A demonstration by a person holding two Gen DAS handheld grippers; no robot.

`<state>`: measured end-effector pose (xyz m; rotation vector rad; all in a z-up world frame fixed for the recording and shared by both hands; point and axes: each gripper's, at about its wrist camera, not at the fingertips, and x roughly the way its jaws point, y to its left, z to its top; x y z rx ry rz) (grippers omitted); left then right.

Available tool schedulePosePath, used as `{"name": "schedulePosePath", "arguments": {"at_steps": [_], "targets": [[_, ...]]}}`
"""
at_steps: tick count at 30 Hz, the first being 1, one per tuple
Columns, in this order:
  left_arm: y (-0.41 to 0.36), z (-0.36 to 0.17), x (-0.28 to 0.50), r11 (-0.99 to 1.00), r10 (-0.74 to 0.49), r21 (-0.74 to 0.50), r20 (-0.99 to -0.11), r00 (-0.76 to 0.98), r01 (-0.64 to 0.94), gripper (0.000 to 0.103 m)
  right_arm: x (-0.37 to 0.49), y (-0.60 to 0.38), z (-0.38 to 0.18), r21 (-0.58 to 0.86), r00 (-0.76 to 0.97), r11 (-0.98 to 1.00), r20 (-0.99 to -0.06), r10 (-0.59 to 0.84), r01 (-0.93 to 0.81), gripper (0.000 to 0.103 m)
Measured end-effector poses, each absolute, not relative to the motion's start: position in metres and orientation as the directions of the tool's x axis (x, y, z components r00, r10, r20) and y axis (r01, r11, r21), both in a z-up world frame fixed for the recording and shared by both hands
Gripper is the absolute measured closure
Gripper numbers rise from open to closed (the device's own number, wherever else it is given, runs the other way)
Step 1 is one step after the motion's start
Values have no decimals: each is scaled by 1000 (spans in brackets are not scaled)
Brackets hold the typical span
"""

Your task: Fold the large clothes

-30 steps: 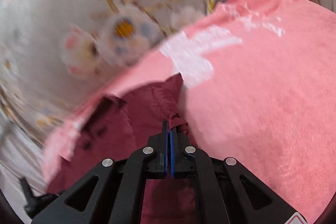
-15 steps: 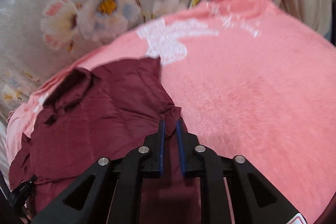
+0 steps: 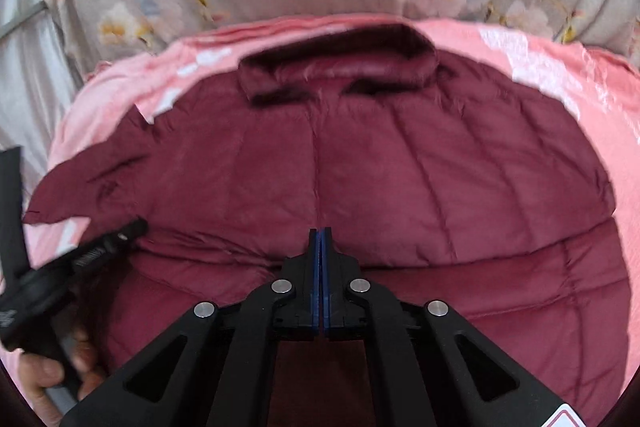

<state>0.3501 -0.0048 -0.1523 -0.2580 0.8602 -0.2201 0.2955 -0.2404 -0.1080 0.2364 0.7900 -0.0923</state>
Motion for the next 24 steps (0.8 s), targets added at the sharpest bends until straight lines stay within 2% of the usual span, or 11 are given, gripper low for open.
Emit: {"name": "schedulePosePath", "arguments": {"at_steps": [4, 8, 12, 15, 17, 21, 24], "targets": [[-2, -153, 350, 940, -307, -329, -711, 632, 87, 99, 301, -243, -121, 192, 667, 964, -745, 20, 186, 103], [2, -153, 350, 928, -332, -361, -702, 631, 86, 99, 300, -236, -122, 132, 658, 974, -752, -24, 186, 103], [25, -146, 345, 884, -400, -462, -671, 625, 69, 99, 302, -236, -121, 126, 656, 974, -755, -28, 188, 103], [80, -121, 335, 844, -403, -536, -625, 668, 7, 99, 305, -235, -120, 121, 655, 975, -755, -33, 188, 103], [122, -109, 337, 833, -356, -550, -616, 703, -61, 97, 307, -235, -119, 125, 656, 974, -754, -29, 187, 103], [217, -98, 357, 797, -219, -561, -613, 759, -223, 74, 302, -237, -113, 131, 665, 972, -746, -33, 195, 103], [284, -102, 376, 764, -85, -533, -641, 763, -363, 74, 273, -235, -98, 156, 706, 971, -708, -18, 180, 101]]}}
